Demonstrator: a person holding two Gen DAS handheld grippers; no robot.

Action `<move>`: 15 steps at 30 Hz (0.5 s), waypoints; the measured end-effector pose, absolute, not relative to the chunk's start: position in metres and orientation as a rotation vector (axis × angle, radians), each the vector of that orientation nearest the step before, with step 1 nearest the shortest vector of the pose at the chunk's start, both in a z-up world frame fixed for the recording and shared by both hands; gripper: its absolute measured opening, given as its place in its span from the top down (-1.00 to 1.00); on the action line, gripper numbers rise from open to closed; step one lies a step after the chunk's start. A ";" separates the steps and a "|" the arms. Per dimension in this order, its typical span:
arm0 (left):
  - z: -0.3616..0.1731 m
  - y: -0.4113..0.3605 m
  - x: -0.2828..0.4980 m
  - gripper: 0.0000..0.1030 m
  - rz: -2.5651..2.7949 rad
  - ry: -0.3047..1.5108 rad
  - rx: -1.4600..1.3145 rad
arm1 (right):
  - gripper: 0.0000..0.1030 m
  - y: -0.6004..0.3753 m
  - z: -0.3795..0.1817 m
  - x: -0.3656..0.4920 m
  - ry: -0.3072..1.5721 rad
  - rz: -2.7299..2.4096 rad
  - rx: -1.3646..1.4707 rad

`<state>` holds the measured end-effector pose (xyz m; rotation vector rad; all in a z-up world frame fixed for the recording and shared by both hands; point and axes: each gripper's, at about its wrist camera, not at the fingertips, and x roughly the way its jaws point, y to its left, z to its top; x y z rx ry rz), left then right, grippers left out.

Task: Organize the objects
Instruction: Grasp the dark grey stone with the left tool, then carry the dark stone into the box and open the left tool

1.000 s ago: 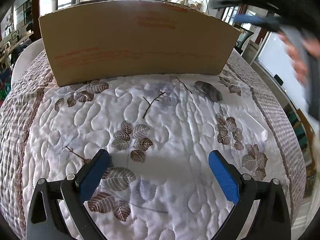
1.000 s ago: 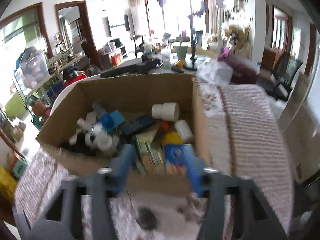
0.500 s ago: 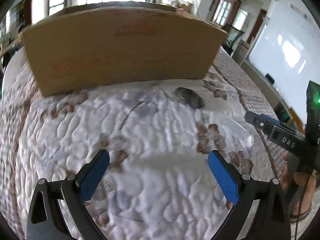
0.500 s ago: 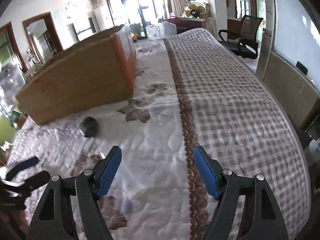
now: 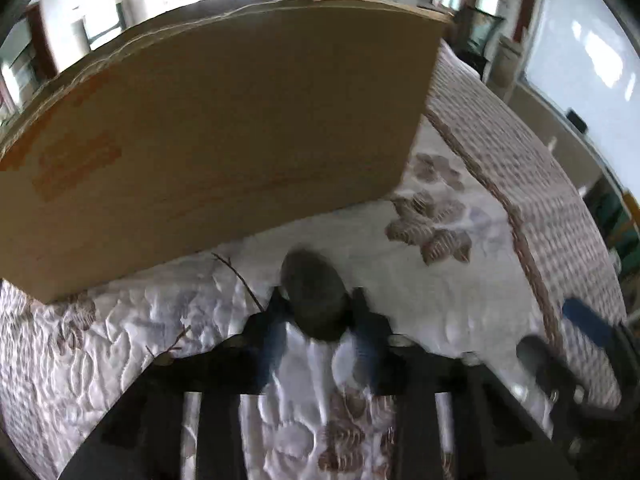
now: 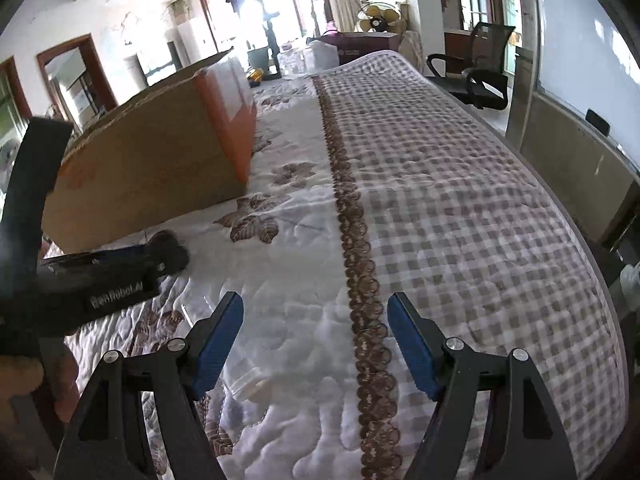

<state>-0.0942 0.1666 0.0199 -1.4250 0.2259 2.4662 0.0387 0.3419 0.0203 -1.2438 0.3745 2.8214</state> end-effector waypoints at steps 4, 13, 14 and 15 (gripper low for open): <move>0.031 0.144 -0.078 0.59 2.401 0.205 -1.431 | -1.00 0.344 0.024 0.042 0.426 2.844 -1.243; 0.096 0.096 -0.058 0.68 2.428 0.170 -1.263 | -1.00 0.326 0.028 0.046 0.376 2.909 -1.286; 0.102 0.093 -0.059 0.68 2.437 0.163 -1.247 | -1.00 0.326 0.027 0.046 0.374 2.908 -1.289; 0.107 0.093 -0.062 0.68 2.442 0.152 -1.239 | -1.00 0.326 0.027 0.045 0.375 2.907 -1.292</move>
